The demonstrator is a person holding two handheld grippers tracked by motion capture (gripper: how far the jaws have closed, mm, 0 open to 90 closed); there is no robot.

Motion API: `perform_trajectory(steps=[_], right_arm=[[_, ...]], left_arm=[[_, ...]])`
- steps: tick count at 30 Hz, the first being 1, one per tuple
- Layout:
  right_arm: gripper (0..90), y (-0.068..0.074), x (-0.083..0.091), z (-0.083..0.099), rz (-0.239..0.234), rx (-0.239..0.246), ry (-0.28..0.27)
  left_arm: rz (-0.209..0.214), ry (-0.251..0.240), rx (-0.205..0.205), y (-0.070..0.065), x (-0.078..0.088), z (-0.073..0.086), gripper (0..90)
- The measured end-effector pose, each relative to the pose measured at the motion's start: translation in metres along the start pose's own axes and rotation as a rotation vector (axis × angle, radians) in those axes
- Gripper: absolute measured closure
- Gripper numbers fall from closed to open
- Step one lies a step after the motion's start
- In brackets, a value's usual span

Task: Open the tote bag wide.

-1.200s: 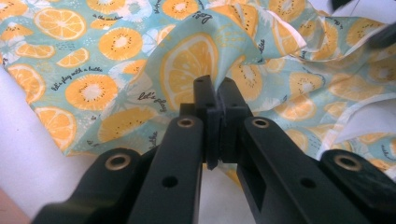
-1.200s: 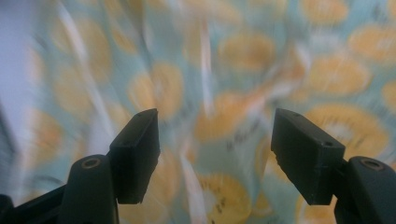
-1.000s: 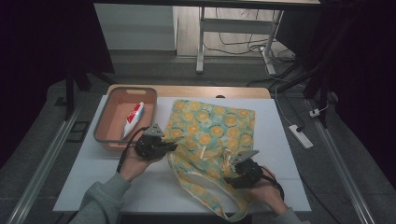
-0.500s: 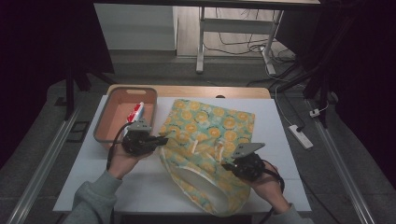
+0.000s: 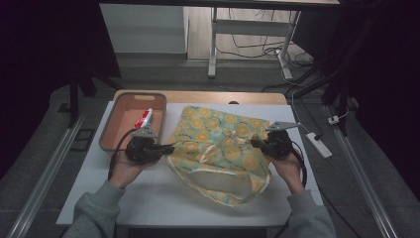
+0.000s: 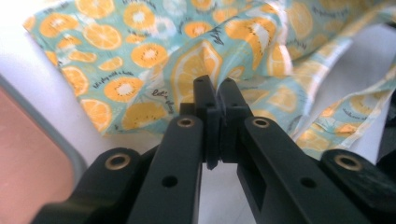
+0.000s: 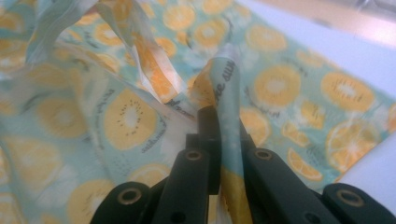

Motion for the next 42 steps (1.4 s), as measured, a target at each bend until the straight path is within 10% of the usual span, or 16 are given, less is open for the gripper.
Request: perform_trajectory(steps=[10,14,19,25,28,32,42], right_arm=[[89.8,-0.022,-0.041,0.034,0.007,-0.067,0.136],[84.4,-0.021,-0.042,0.038,-0.005,-0.073,0.145],[53.2,-0.004,-0.019,0.024,0.035,-0.006,0.075],[44.8,0.037,0.010,-0.002,-0.110,0.065,-0.038],[42.5,0.060,0.001,-0.010,-0.171,0.122,-0.021],[40.9,0.073,-0.020,-0.016,-0.199,0.161,0.013],[38.6,0.058,-0.057,-0.019,-0.214,0.129,0.079]], left_arm=[[-0.027,0.076,-0.016,-0.009,-0.044,0.003,84.6],[-0.065,0.068,-0.007,-0.010,-0.049,0.002,64.7],[-0.072,0.005,-0.053,-0.022,-0.005,-0.001,43.2],[0.034,-0.052,-0.158,-0.067,0.032,-0.012,41.2],[0.066,-0.003,-0.244,-0.090,0.010,-0.014,41.9],[0.049,0.071,-0.245,-0.094,-0.030,-0.010,44.8],[0.019,0.170,-0.356,-0.113,-0.085,0.003,50.8]])
Point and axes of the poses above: each handheld gripper's, and its own axes: x roughly backward along the jaws, z roughly out of its underside, y roughly to its left, the point moved 6 cm from there along -x, roughly forward along the jaws, and after that the axes turned 13 degrees about -z, right-handed, at the moved point
